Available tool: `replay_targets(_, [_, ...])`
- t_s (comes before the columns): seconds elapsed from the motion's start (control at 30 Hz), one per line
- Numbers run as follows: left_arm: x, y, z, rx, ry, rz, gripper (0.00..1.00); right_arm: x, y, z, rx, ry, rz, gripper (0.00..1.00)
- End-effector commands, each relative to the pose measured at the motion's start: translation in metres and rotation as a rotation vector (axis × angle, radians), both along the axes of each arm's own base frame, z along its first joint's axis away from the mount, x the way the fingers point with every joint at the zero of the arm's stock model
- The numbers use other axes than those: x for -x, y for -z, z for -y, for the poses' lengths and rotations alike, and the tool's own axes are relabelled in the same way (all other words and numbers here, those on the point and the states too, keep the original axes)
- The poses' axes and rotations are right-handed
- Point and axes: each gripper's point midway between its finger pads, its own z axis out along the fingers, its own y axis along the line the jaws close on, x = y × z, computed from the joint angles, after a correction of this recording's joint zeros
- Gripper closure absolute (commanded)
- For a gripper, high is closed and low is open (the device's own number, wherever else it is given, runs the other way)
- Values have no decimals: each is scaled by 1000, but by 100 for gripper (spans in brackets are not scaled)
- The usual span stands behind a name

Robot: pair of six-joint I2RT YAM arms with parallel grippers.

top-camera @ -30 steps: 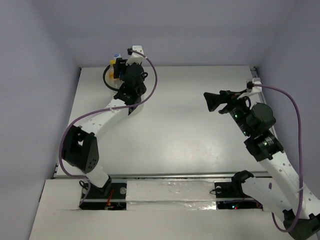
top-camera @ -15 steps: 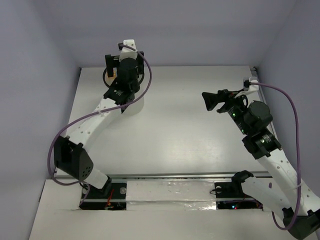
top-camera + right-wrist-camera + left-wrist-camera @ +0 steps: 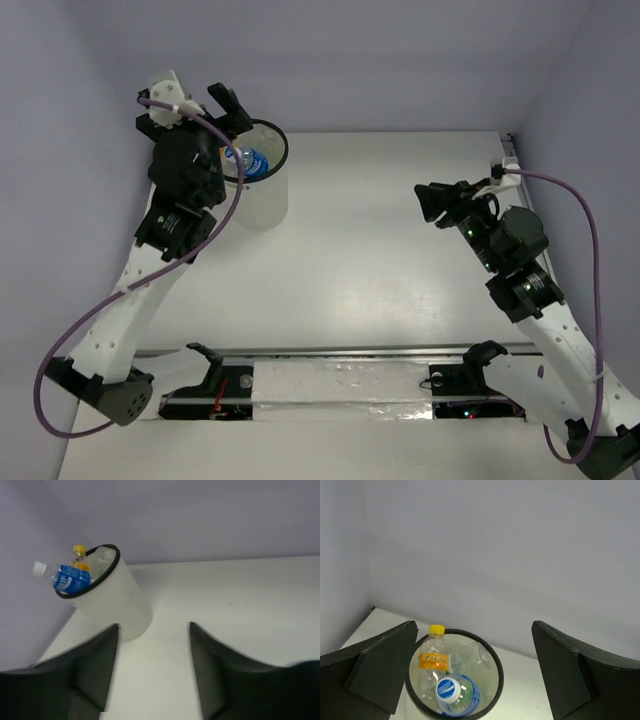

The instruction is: Put the plastic bottles in the bin

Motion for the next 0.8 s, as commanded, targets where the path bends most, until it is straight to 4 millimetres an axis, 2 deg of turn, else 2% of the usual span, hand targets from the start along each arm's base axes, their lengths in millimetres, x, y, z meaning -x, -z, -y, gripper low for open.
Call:
replay_targets(0.0, [32,-8,-15,112,15,48,1,17,-30,9,-61,1,122,56])
replay_targets(0.03, [41,-7,-21,149,11,57,1,23,-36,13,-74,9,150,89])
replay_targets(0.07, [45,9,-25,156,-2,35,1,29,-44,17,-93,12,187,100])
replay_targets(0.1, [68,3,-38,191,-2,73,1,34,-44,20,-99,16,205,100])
replay_targets(0.13, [77,7,-42,209,6,81,1,49,-56,26,-124,14,259,100])
replay_targets(0.17, [81,25,-42,220,15,61,1,55,-64,29,-141,13,295,100])
replay_targets(0.2, [103,21,-53,246,26,95,1,59,-64,31,-148,11,307,100])
replay_targets(0.23, [111,25,-56,252,34,104,1,64,-68,33,-156,12,324,100])
replay_targets(0.27, [113,45,-55,231,45,65,1,71,-74,37,-169,13,353,93])
replay_targets(0.3, [128,53,-62,236,47,54,1,74,-75,39,-176,17,362,89])
replay_targets(0.33, [133,62,-66,239,44,39,1,75,-75,40,-182,22,366,86])
replay_targets(0.37, [141,80,-69,221,46,-3,1,77,-77,41,-186,24,374,75])
replay_targets(0.4, [144,91,-70,230,44,-24,1,76,-77,41,-186,22,375,70])
replay_targets(0.43, [148,100,-72,234,44,-41,1,75,-77,41,-185,24,372,59])
replay_targets(0.47, [148,118,-71,224,40,-74,1,74,-77,40,-185,22,370,54])
replay_targets(0.53, [160,129,-78,245,40,-70,1,68,-74,35,-186,13,351,47])
replay_targets(0.57, [165,136,-80,253,45,-63,1,65,-73,34,-191,10,352,40])
replay_targets(0.63, [168,141,-80,261,57,-51,1,61,-71,30,-201,2,341,36])
replay_targets(0.77, [169,147,-80,251,63,-46,1,59,-71,30,-210,4,340,37])
